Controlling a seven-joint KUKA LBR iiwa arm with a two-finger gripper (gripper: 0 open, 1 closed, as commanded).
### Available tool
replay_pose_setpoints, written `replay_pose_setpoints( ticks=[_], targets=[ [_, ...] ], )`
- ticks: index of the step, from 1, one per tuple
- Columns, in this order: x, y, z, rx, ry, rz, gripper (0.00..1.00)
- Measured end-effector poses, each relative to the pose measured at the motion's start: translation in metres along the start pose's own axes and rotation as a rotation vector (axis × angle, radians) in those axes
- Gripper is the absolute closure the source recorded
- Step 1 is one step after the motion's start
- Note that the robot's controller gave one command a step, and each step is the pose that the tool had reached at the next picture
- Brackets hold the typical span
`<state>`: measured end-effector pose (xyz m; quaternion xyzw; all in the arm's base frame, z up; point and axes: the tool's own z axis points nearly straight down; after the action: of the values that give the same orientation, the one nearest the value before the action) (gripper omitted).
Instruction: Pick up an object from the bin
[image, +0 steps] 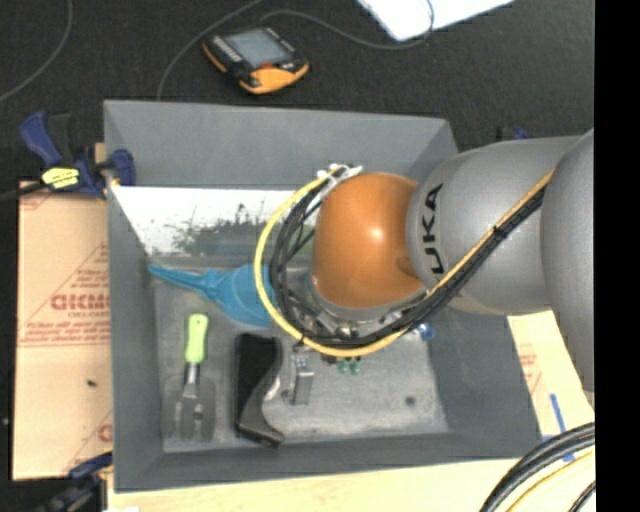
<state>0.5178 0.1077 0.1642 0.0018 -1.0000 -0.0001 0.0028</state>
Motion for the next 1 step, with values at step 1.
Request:
replay_pose_setpoints(
  ticks=[1],
  targets=[
    [-0.0374, -0.0241, 0.0310, 0.000, -0.004, 0.072, 0.00]
  ],
)
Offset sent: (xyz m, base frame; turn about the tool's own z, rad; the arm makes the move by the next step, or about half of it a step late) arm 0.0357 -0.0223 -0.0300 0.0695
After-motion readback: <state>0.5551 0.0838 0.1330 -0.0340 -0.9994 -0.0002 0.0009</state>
